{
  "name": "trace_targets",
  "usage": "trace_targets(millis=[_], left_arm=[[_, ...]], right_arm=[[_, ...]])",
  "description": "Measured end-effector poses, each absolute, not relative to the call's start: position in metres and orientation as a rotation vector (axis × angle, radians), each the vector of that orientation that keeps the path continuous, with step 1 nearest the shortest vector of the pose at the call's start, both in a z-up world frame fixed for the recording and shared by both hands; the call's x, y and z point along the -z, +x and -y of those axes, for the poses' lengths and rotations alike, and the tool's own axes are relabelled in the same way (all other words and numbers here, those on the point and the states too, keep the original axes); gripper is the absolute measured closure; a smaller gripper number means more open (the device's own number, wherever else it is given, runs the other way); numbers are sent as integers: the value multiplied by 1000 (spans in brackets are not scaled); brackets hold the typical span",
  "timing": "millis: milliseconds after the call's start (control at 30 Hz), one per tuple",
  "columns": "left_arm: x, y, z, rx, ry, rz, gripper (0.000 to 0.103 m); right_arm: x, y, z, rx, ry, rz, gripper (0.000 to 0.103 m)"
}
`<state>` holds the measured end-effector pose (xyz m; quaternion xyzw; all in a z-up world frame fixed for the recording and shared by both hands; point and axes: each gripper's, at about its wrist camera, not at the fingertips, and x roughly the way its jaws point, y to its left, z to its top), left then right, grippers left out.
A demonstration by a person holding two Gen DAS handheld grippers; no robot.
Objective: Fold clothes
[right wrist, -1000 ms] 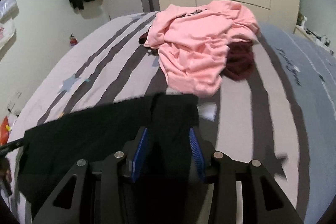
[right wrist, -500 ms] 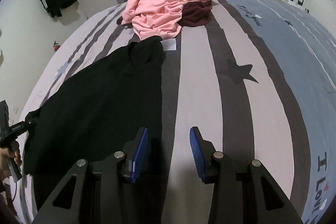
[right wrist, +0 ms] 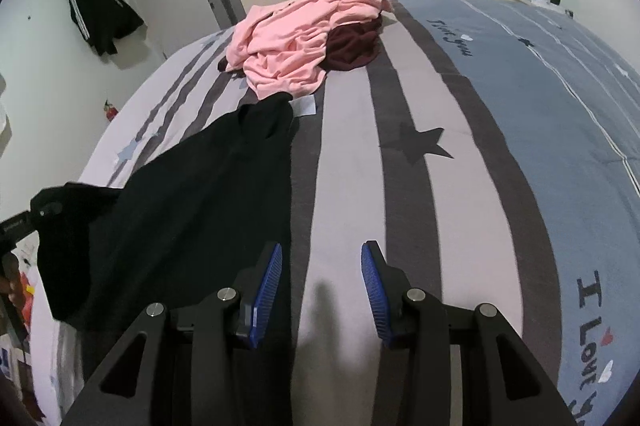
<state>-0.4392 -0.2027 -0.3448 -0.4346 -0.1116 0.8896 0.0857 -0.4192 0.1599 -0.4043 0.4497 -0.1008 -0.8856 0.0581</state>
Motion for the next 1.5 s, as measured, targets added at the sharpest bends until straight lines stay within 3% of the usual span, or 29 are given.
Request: trace_targets(millis=[200, 267, 400, 533, 633, 800, 1400, 1500], left_arm=[[344, -487, 87, -2548, -1388, 441, 90], [351, -490, 59, -2451, -1451, 481, 64], [338, -470, 42, -2393, -1364, 516, 51], [321, -434, 85, -2481, -1212, 596, 32], [326, -406, 137, -2590, -1213, 625, 32], [367, -369, 196, -2742, -1439, 585, 32], [453, -340, 129, -2595, -1634, -59, 33], [453, -337, 139, -2629, -1609, -14, 32]], right_arm=[[397, -409, -184, 2672, 1370, 382, 65], [395, -408, -190, 2665, 1375, 394, 65], [396, -408, -197, 2649, 1385, 385, 65], [398, -409, -198, 2627, 1386, 379, 65], [401, -408, -193, 2606, 1388, 396, 65], [407, -406, -170, 2540, 1395, 417, 65], [422, -444, -44, 2345, 1315, 278, 65], [435, -442, -26, 2310, 1334, 198, 65]])
